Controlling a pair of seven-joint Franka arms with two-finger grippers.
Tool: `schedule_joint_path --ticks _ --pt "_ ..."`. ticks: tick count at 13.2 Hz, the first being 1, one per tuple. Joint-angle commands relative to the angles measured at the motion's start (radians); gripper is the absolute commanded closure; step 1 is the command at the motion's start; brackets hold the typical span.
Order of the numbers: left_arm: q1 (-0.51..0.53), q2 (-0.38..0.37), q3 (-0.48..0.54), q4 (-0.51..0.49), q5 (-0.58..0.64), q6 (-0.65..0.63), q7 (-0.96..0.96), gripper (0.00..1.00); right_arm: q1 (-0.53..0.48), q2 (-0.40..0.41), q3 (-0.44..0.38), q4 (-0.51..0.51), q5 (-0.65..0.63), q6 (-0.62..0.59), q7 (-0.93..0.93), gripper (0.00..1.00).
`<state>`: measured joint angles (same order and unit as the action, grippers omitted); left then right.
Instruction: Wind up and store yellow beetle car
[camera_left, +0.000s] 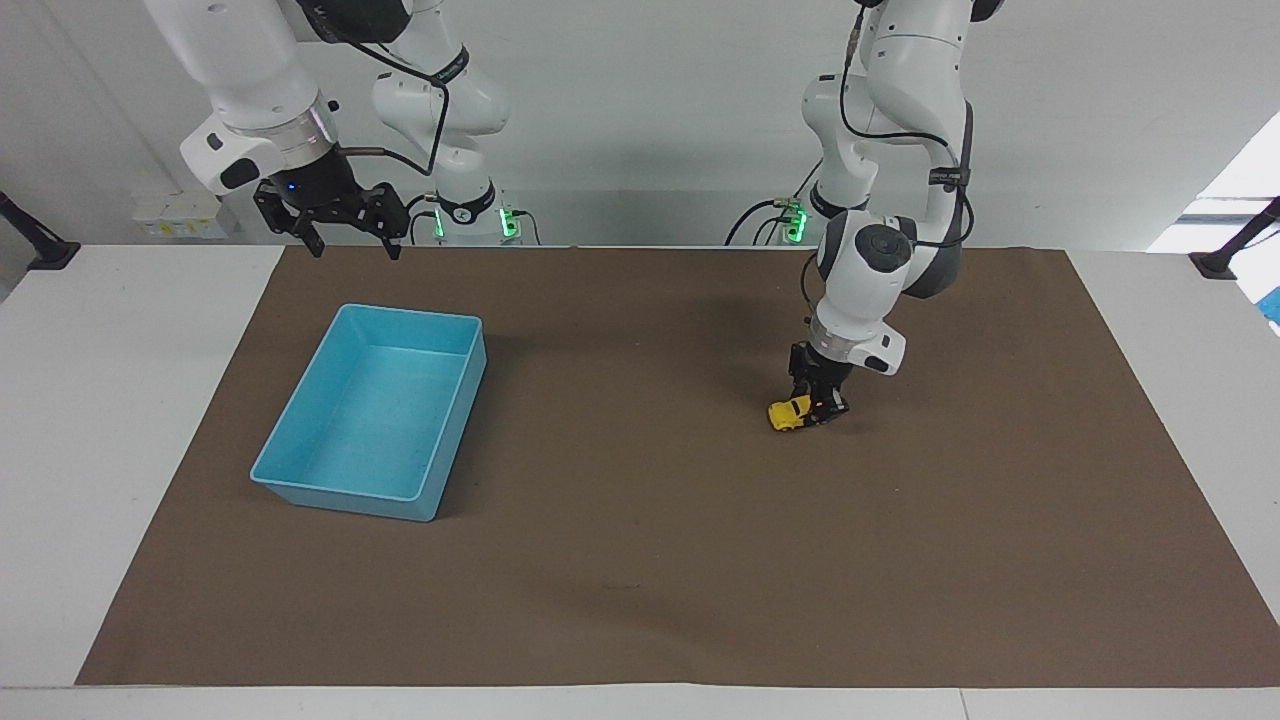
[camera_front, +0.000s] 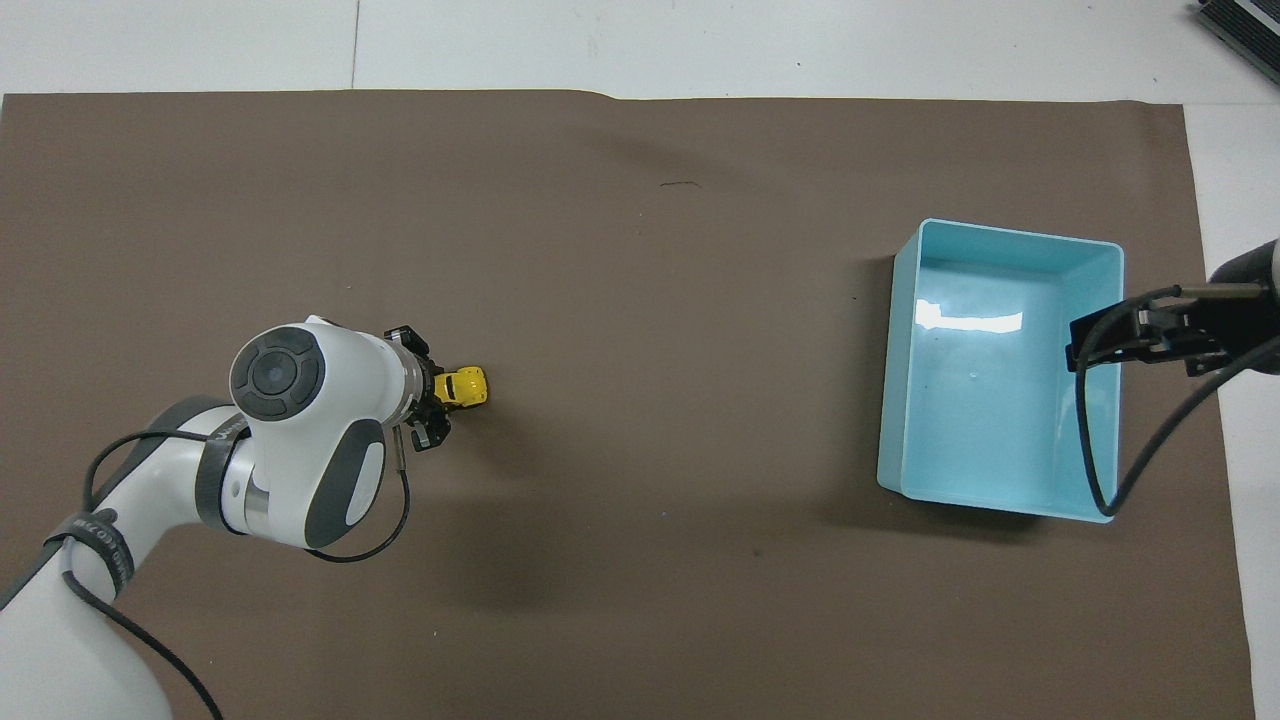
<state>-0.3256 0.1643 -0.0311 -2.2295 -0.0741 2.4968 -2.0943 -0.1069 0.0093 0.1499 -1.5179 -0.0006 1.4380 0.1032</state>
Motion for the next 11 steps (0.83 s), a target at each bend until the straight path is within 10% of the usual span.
schedule_joint_path --ticks 1,7,8,9,10,11 --pt "0.042 0.031 0.004 -0.045 -0.004 0.020 0.071 1.00 -0.016 -0.009 0.003 -0.008 0.024 0.015 -0.026 0.00" --pt "0.053 0.034 0.004 -0.023 -0.004 -0.007 0.080 1.00 -0.016 -0.009 0.003 -0.008 0.024 0.015 -0.026 0.00" --pt "0.054 0.035 0.004 -0.009 -0.004 -0.030 0.079 0.80 -0.016 -0.009 0.003 -0.010 0.024 0.015 -0.026 0.00" --pt "0.054 0.035 0.005 0.010 -0.004 -0.036 0.071 0.21 -0.016 -0.009 0.003 -0.008 0.024 0.015 -0.026 0.00" --pt "0.056 0.035 0.005 0.030 -0.001 -0.062 0.076 0.00 -0.016 -0.009 0.003 -0.008 0.024 0.015 -0.026 0.00" --pt "0.056 0.037 0.005 0.062 0.002 -0.100 0.085 0.00 -0.016 -0.009 0.003 -0.008 0.024 0.015 -0.026 0.00"
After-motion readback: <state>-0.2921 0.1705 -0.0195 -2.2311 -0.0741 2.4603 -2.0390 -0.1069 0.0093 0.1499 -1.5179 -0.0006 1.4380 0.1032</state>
